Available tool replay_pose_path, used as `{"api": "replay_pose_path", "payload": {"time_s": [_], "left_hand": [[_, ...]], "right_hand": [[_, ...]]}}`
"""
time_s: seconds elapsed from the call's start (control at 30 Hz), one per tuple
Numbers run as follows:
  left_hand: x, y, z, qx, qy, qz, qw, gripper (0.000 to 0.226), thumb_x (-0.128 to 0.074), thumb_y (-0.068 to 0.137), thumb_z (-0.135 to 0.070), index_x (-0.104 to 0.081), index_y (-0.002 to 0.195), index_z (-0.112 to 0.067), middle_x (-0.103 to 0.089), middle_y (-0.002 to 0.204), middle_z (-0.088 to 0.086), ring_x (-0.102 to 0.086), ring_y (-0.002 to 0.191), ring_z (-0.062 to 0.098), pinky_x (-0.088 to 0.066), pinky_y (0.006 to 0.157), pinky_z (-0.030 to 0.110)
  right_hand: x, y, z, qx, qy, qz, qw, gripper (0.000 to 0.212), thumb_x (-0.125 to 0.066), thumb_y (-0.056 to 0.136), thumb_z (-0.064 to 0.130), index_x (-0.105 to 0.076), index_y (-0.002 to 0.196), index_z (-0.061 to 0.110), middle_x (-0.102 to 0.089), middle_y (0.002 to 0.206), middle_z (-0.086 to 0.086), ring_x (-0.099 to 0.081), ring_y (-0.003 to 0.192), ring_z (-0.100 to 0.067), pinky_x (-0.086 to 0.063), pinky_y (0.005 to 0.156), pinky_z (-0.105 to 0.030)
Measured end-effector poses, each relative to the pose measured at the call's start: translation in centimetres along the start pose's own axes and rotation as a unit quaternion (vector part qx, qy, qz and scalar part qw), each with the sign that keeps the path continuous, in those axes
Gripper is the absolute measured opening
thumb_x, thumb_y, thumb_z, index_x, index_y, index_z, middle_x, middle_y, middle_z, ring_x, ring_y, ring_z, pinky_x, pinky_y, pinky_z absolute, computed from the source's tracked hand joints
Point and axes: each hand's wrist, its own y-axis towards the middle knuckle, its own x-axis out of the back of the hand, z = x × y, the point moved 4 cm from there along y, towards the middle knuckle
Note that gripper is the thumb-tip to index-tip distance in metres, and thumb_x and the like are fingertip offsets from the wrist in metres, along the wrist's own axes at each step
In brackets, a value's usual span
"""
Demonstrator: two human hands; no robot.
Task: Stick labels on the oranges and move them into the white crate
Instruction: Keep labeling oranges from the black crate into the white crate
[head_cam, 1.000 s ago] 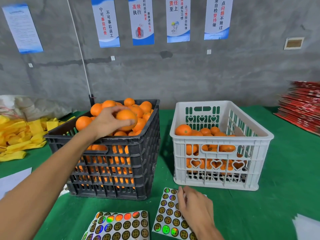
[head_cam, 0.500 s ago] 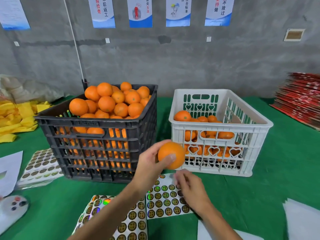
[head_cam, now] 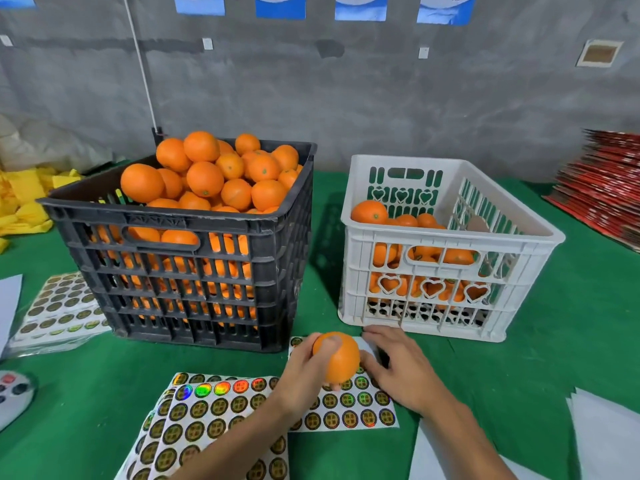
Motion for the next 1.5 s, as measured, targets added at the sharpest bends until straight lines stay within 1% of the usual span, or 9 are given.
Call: {"api": "replay_pose_path", "payload": {"time_s": [0.17, 0.33, 0.53, 0.7, 0.87, 1.17, 1.37, 1.43, 1.5], "left_hand": [[0.5, 0.6, 0.1, -0.006, -0.084, -0.034, 0.996, 0.058, -0.058, 0.082, -0.064, -0.060, 0.125, -0.025, -0.056, 0.129, 0.006, -0.079, 0.088, 0.026, -0.055, 0.100, 0.051], [0.6, 1.1, 0.2, -0.016, -0.145, -0.055, 0.988, 0.061, -0.062, 0.084, -0.059, -0.059, 0.129, -0.017, -0.050, 0.133, 0.008, -0.077, 0.088, 0.015, -0.060, 0.094, 0.052], [0.8, 1.3, 0.5, -0.014, -0.157, -0.066, 0.985, 0.056, -0.064, 0.085, -0.058, -0.060, 0.129, -0.023, -0.048, 0.132, 0.004, -0.076, 0.086, 0.008, -0.059, 0.095, 0.051], [1.0, 1.8, 1.1, -0.015, -0.144, -0.079, 0.986, 0.024, -0.060, 0.103, -0.040, -0.060, 0.121, -0.025, -0.051, 0.130, 0.004, -0.074, 0.084, -0.001, -0.061, 0.088, 0.033], [0.9, 1.5, 0.9, -0.015, -0.139, -0.080, 0.987, 0.043, -0.056, 0.102, -0.053, -0.057, 0.130, -0.021, -0.054, 0.127, 0.002, -0.076, 0.086, 0.005, -0.057, 0.100, 0.046], [0.9, 1.3, 0.6, -0.023, -0.149, -0.096, 0.984, 0.051, -0.055, 0.100, -0.058, -0.056, 0.135, -0.021, -0.054, 0.128, 0.002, -0.076, 0.089, 0.004, -0.060, 0.097, 0.041], [0.9, 1.0, 0.1, -0.023, -0.157, -0.111, 0.981, 0.047, -0.055, 0.101, -0.054, -0.056, 0.134, -0.020, -0.055, 0.128, 0.002, -0.074, 0.096, 0.014, -0.062, 0.089, 0.033], [0.8, 0.8, -0.1, -0.031, -0.136, -0.114, 0.984, 0.049, -0.054, 0.102, -0.053, -0.056, 0.135, -0.016, -0.057, 0.128, 0.005, -0.070, 0.105, 0.015, -0.062, 0.082, 0.027], [0.7, 0.6, -0.3, -0.041, -0.091, -0.108, 0.989, 0.048, -0.051, 0.102, -0.055, -0.056, 0.134, -0.018, -0.061, 0.127, 0.005, -0.069, 0.109, 0.017, -0.061, 0.091, 0.033]], "right_hand": [[1.1, -0.3, -1.3, -0.032, 0.047, 0.053, 0.997, 0.060, -0.066, 0.090, 0.061, -0.058, 0.142, 0.031, -0.041, 0.148, 0.026, -0.033, 0.140, 0.000, -0.024, 0.122, -0.031], [0.6, -0.5, -1.5, -0.021, 0.037, 0.070, 0.997, 0.076, -0.059, 0.083, 0.073, -0.052, 0.148, 0.034, -0.035, 0.156, 0.021, -0.026, 0.145, -0.006, -0.017, 0.124, -0.037], [0.7, -0.5, -0.9, 0.006, 0.029, -0.004, 1.000, 0.049, -0.067, 0.089, 0.058, -0.069, 0.131, 0.032, -0.052, 0.141, 0.019, -0.040, 0.130, -0.004, -0.030, 0.116, -0.037], [0.7, -0.7, 0.0, 0.050, -0.056, -0.051, 0.996, 0.040, -0.067, 0.094, 0.050, -0.073, 0.126, 0.027, -0.065, 0.127, 0.016, -0.054, 0.117, -0.009, -0.039, 0.103, -0.029], [1.2, -1.4, 1.6, 0.114, -0.192, -0.148, 0.963, 0.027, -0.085, 0.082, 0.039, -0.082, 0.103, 0.023, -0.077, 0.097, 0.011, -0.068, 0.084, -0.013, -0.056, 0.075, -0.031], [1.4, -1.7, 2.0, 0.140, -0.194, -0.159, 0.958, 0.023, -0.085, 0.081, 0.035, -0.082, 0.103, 0.026, -0.079, 0.099, 0.011, -0.072, 0.084, -0.010, -0.058, 0.079, -0.030], [1.3, -1.7, 2.3, 0.158, -0.137, -0.144, 0.967, 0.016, -0.084, 0.085, 0.025, -0.083, 0.100, 0.026, -0.077, 0.109, 0.011, -0.071, 0.094, -0.010, -0.056, 0.089, -0.034], [1.4, -1.8, 2.2, 0.126, -0.045, -0.139, 0.981, 0.011, -0.077, 0.090, 0.024, -0.081, 0.099, 0.029, -0.074, 0.115, 0.016, -0.065, 0.103, -0.004, -0.050, 0.097, -0.033], [1.7, -1.5, 2.2, 0.067, 0.098, -0.145, 0.982, 0.010, -0.072, 0.094, 0.026, -0.078, 0.097, 0.034, -0.070, 0.120, 0.025, -0.059, 0.115, 0.005, -0.042, 0.103, -0.027]]}}
